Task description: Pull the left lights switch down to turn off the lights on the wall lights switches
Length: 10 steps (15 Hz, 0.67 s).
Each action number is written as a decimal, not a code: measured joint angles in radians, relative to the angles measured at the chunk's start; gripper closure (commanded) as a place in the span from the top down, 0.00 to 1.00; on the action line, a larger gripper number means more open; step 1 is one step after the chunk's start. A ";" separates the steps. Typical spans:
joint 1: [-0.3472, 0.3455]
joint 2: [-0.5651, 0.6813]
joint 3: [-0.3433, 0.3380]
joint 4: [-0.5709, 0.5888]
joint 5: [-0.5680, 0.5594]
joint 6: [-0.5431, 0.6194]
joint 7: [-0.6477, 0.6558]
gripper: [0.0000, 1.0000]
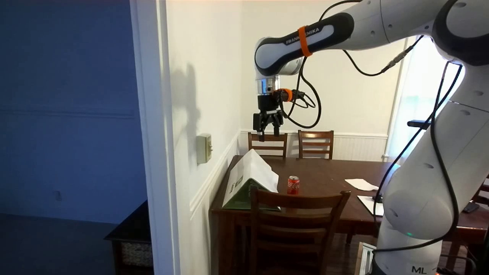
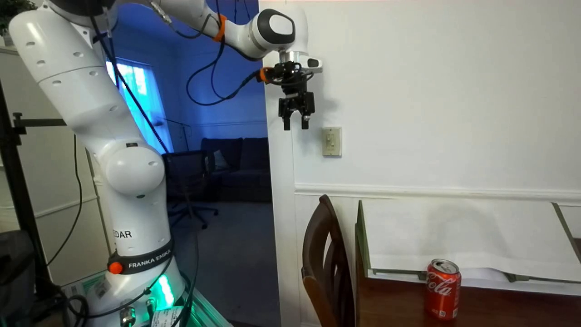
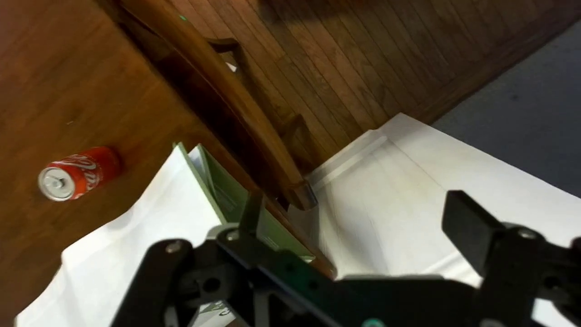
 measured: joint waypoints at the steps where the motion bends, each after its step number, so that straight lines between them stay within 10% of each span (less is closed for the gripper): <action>1: 0.000 0.000 -0.017 0.005 0.047 0.000 -0.007 1.00; 10: -0.016 0.025 -0.177 -0.003 0.438 0.055 -0.035 1.00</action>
